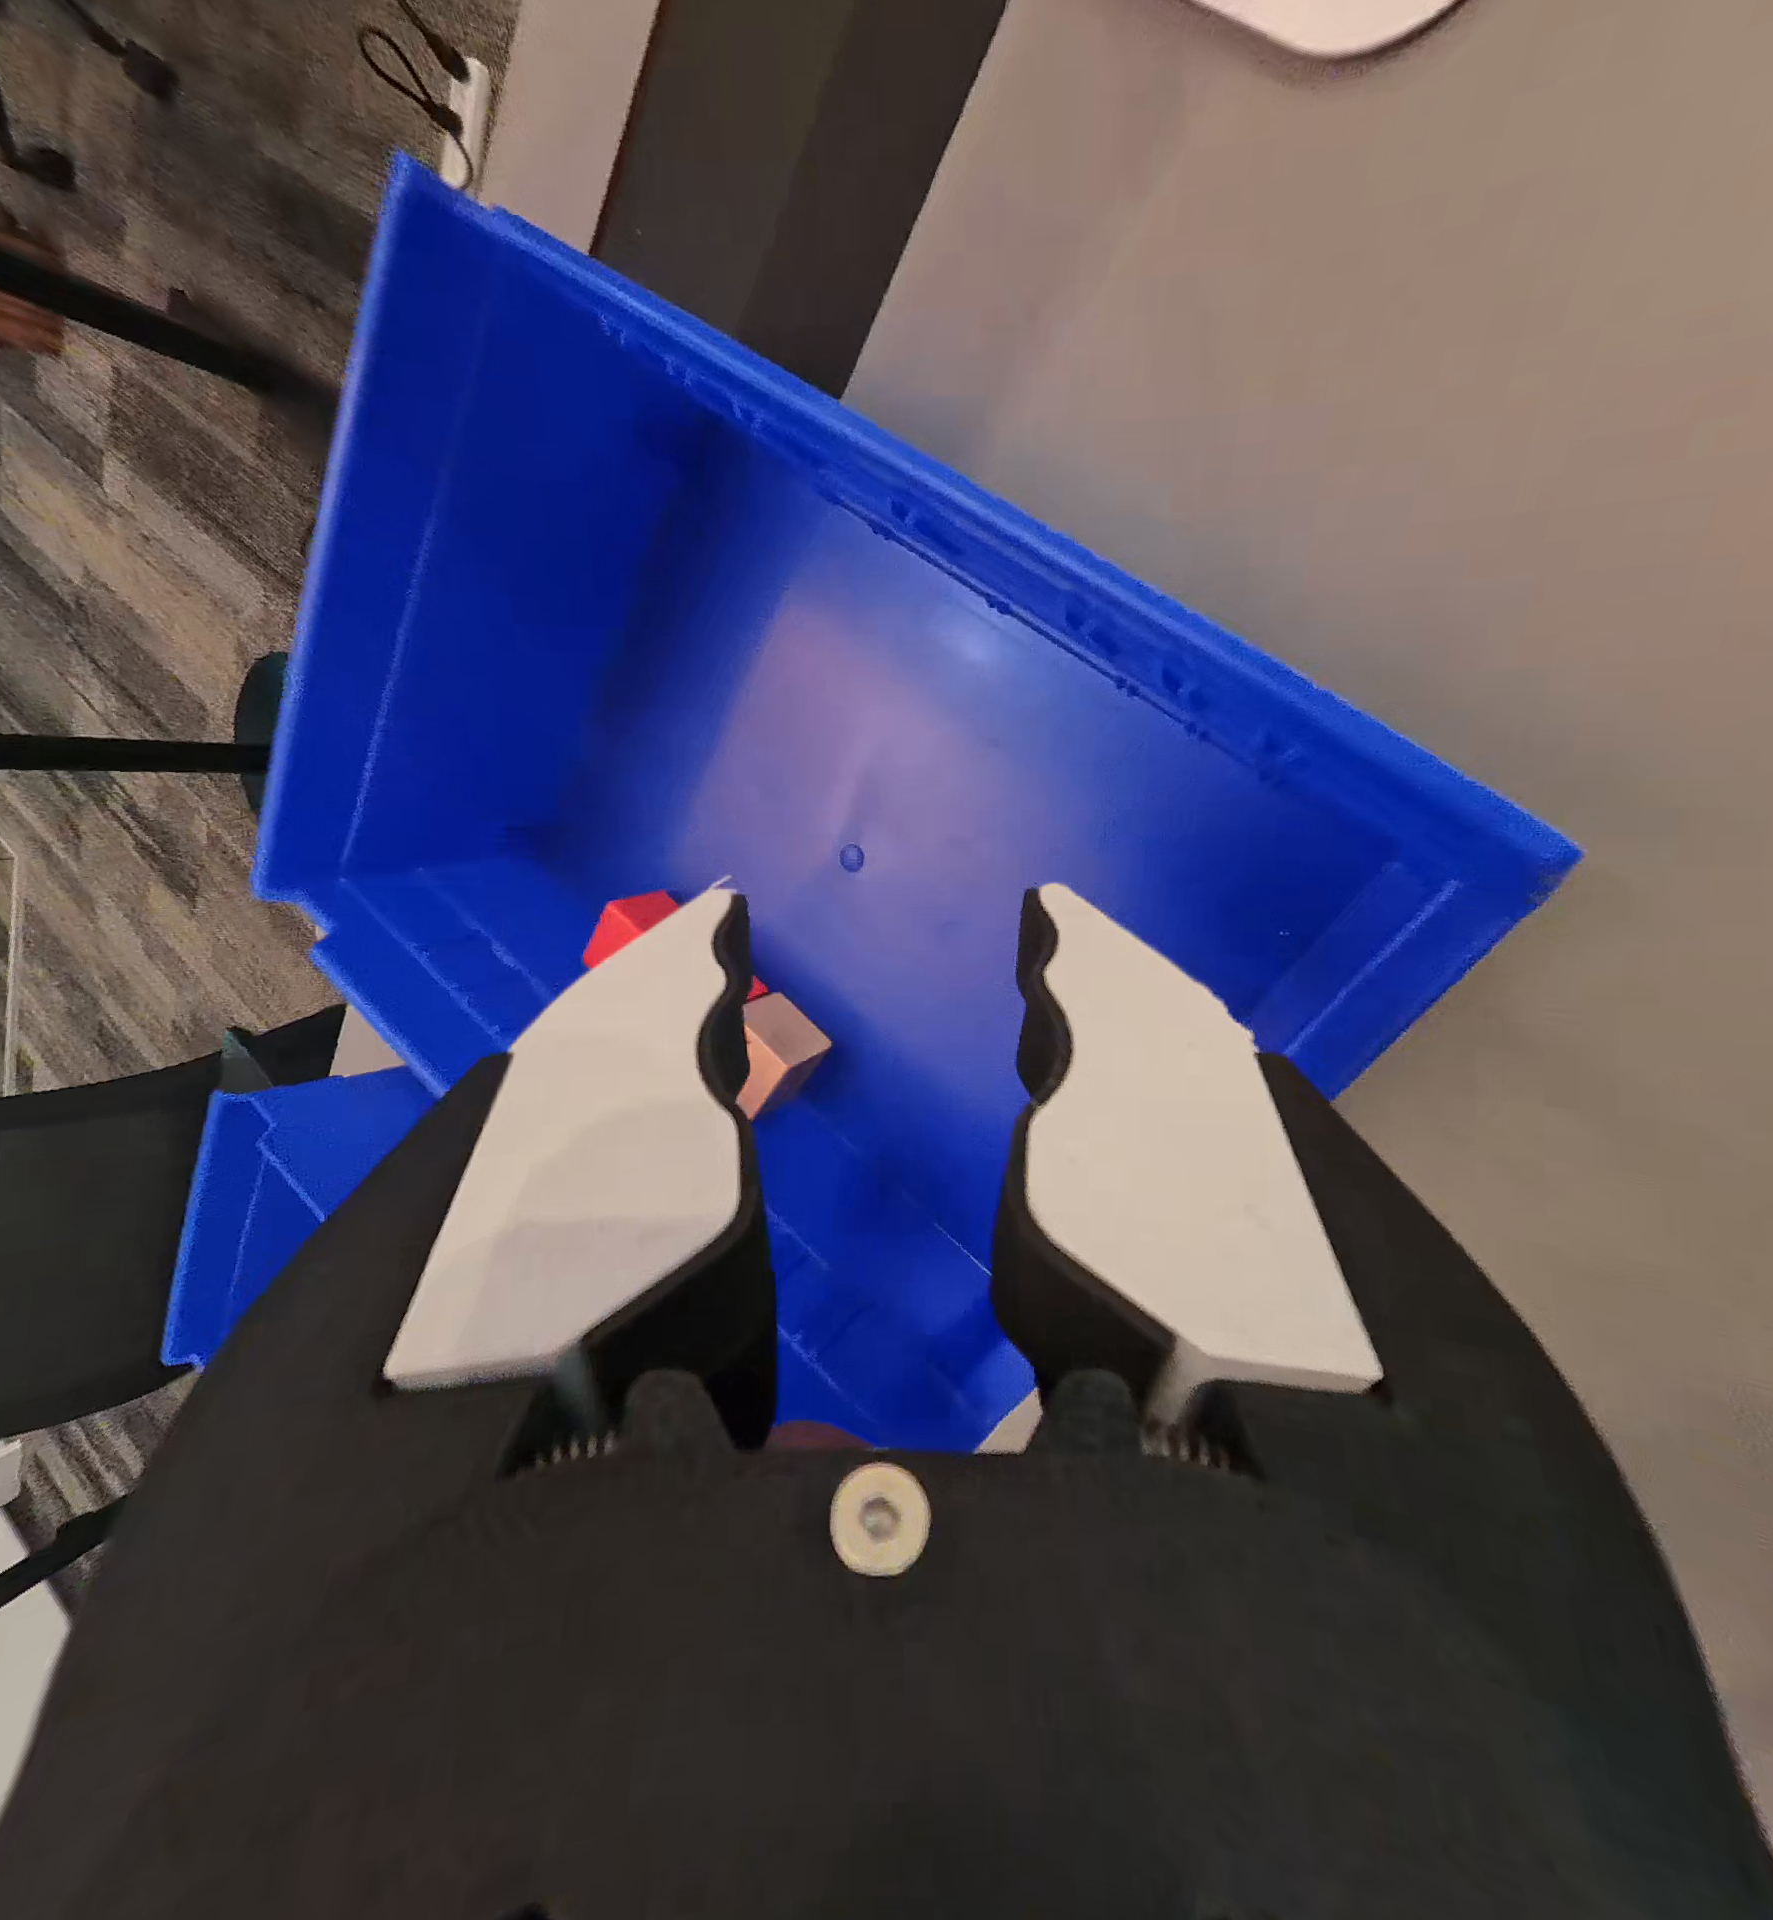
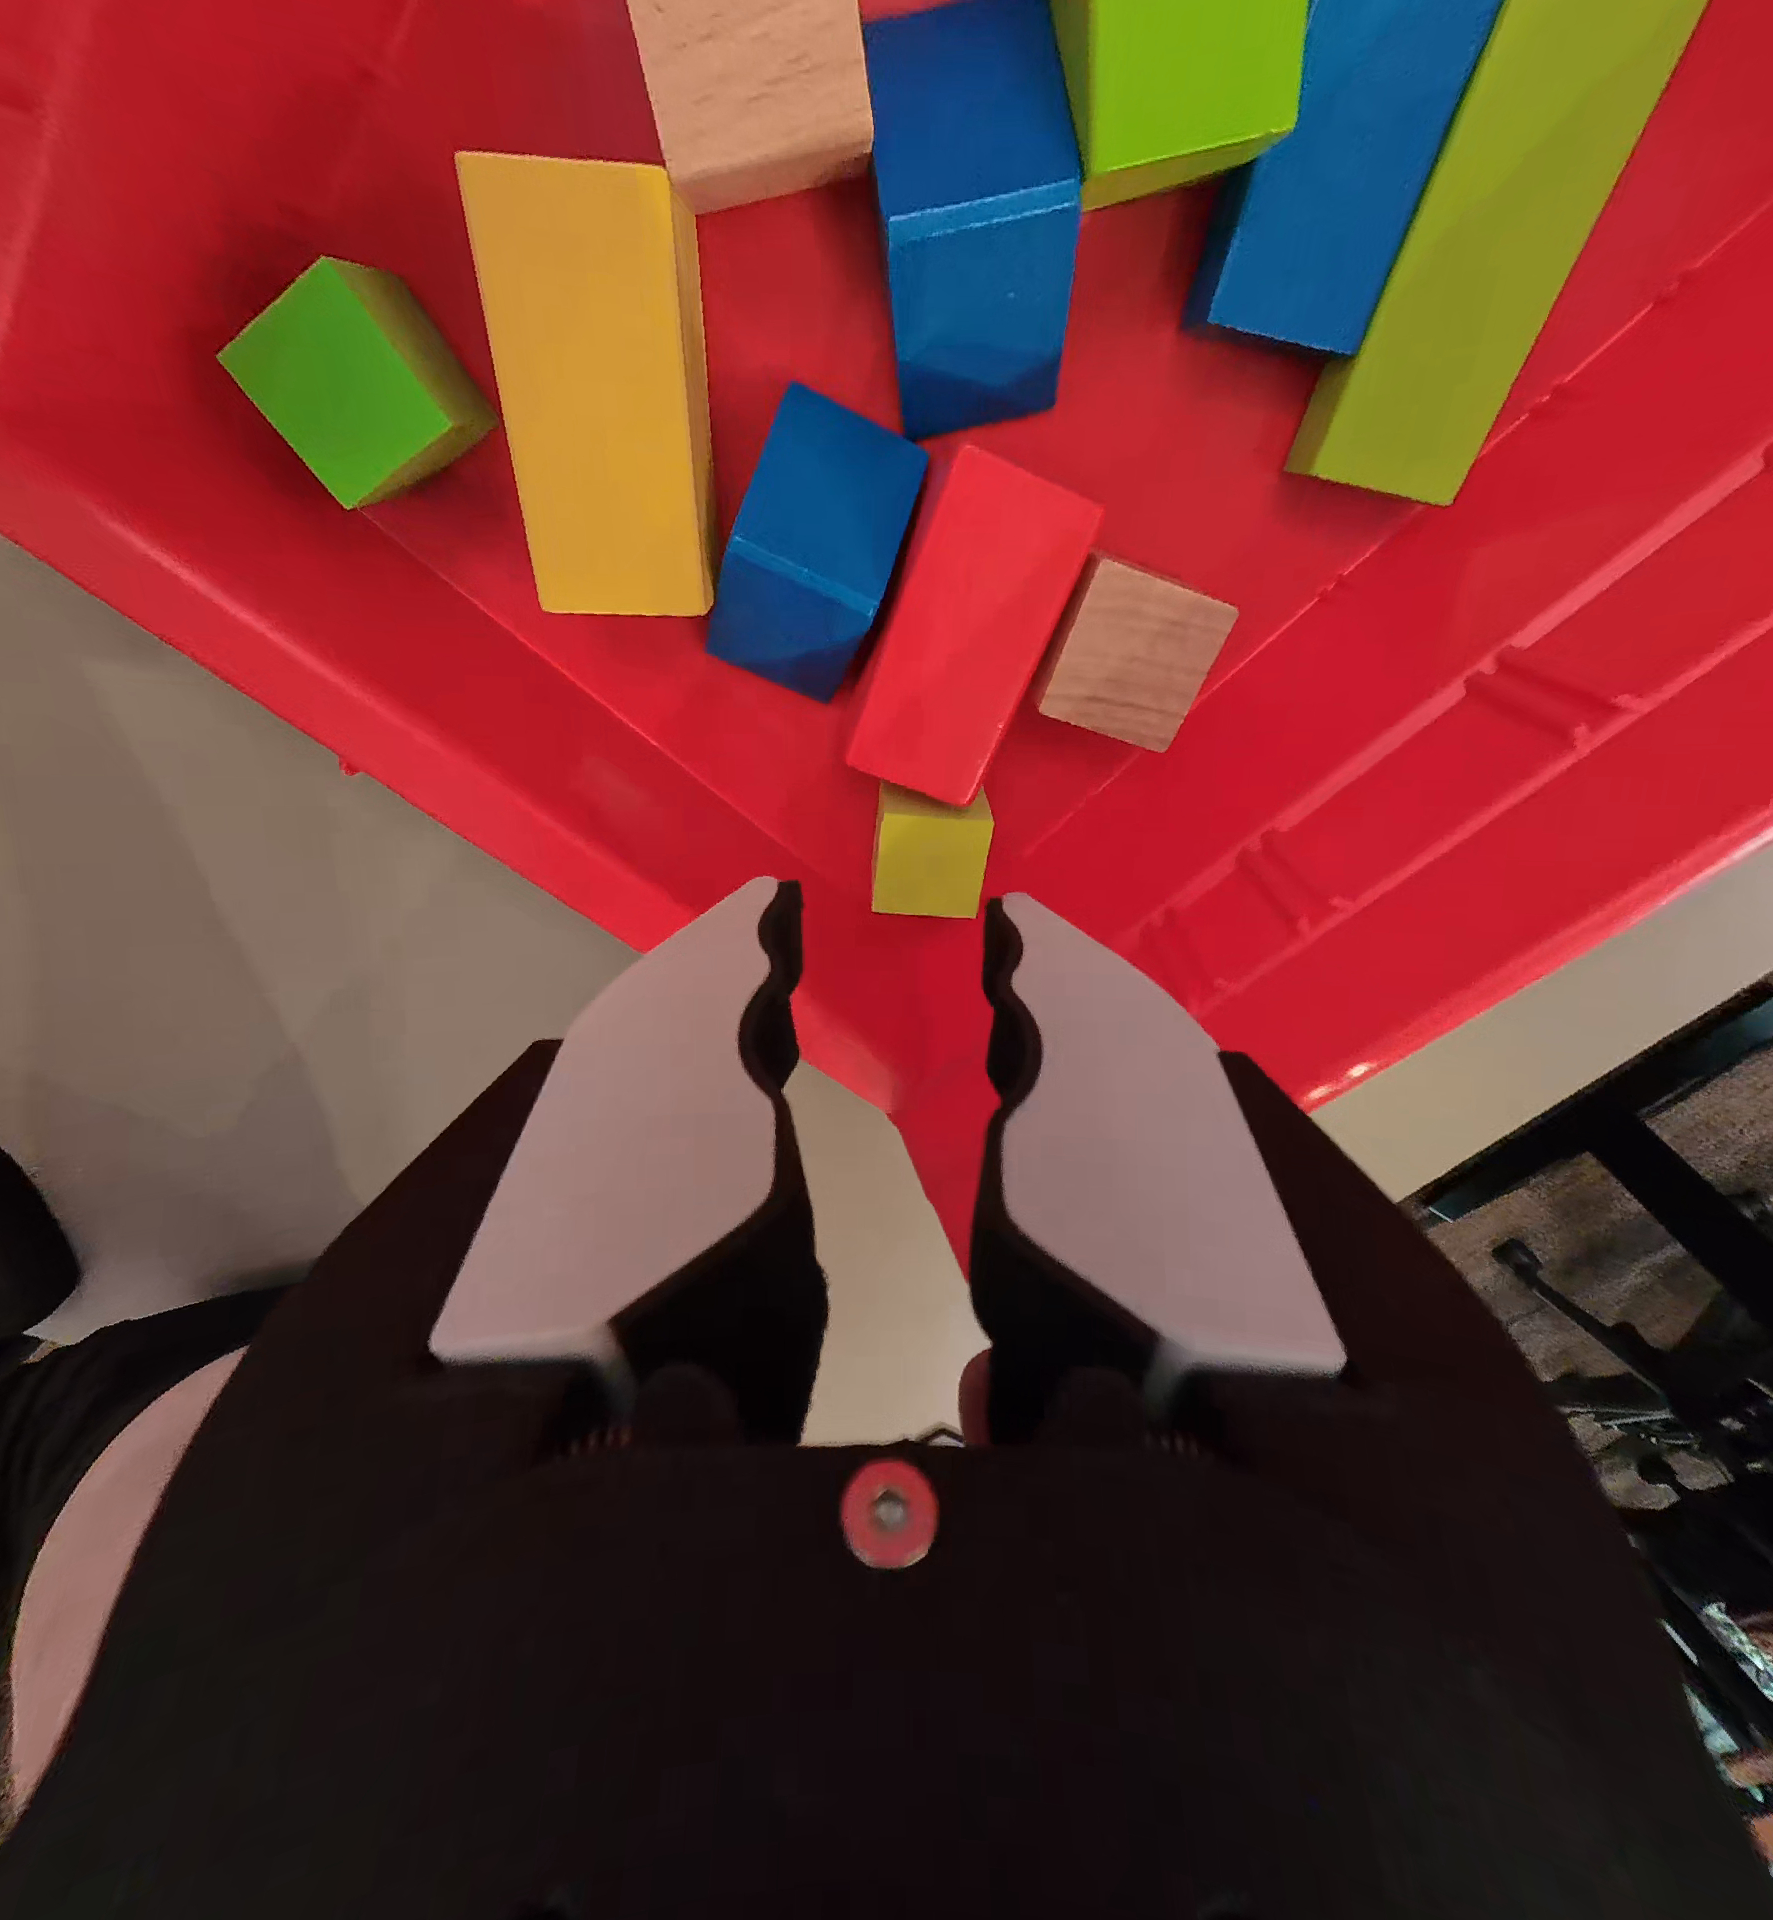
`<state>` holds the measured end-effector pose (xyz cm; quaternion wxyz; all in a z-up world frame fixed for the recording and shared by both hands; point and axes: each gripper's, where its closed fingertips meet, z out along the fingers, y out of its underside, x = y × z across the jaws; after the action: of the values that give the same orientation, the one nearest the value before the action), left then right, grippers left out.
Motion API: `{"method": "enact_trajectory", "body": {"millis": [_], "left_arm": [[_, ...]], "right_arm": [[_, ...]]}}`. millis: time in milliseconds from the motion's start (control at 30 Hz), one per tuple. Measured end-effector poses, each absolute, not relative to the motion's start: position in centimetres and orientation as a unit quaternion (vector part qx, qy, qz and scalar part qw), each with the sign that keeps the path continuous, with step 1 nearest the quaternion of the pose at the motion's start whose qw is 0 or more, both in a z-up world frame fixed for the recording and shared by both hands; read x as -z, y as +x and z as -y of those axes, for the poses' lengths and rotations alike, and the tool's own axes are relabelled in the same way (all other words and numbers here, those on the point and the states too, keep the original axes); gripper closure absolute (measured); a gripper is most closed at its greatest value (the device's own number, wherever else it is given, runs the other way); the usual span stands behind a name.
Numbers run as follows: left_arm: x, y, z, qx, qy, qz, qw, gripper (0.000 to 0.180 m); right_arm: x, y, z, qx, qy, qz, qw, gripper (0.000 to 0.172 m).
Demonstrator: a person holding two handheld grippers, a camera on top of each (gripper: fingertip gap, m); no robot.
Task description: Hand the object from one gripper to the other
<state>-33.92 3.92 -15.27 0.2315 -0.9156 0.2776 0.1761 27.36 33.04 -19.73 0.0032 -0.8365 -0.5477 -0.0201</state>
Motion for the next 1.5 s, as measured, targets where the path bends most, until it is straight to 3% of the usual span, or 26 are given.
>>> {"method": "enact_trajectory", "body": {"millis": [233,567,733,1000,1233,1400,1500], "left_arm": [[17.7,-36.0,-3.6,-0.187,-0.922,-0.283,0.186,0.128],[22.0,-42.5,-1.8,-0.266,-0.881,-0.389,-0.047,0.126],[23.8,-45.2,-1.2,-0.267,-0.878,-0.379,-0.119,0.127],[25.3,-45.8,-0.9,-0.271,-0.884,-0.355,-0.137,0.120],[24.8,-43.5,0.7,-0.231,-0.895,-0.358,-0.130,0.131],[25.0,-45.5,0.8,-0.270,-0.870,-0.381,-0.157,0.119],[26.1,-46.3,1.3,-0.280,-0.850,-0.404,-0.190,0.131]], "right_arm": [[18.2,26.4,-33.1,0.011,-0.830,0.556,0.044,0.136],[17.6,23.7,-32.0,0.014,-0.797,0.601,0.062,0.131],[17.6,23.1,-31.7,0.013,-0.790,0.610,0.064,0.131],[17.8,22.6,-31.6,0.013,-0.783,0.618,0.062,0.131],[17.7,22.4,-31.3,0.014,-0.781,0.621,0.063,0.132],[18.0,21.9,-31.0,0.017,-0.775,0.629,0.058,0.131],[18.0,21.7,-30.9,0.020,-0.771,0.634,0.058,0.131]]}}
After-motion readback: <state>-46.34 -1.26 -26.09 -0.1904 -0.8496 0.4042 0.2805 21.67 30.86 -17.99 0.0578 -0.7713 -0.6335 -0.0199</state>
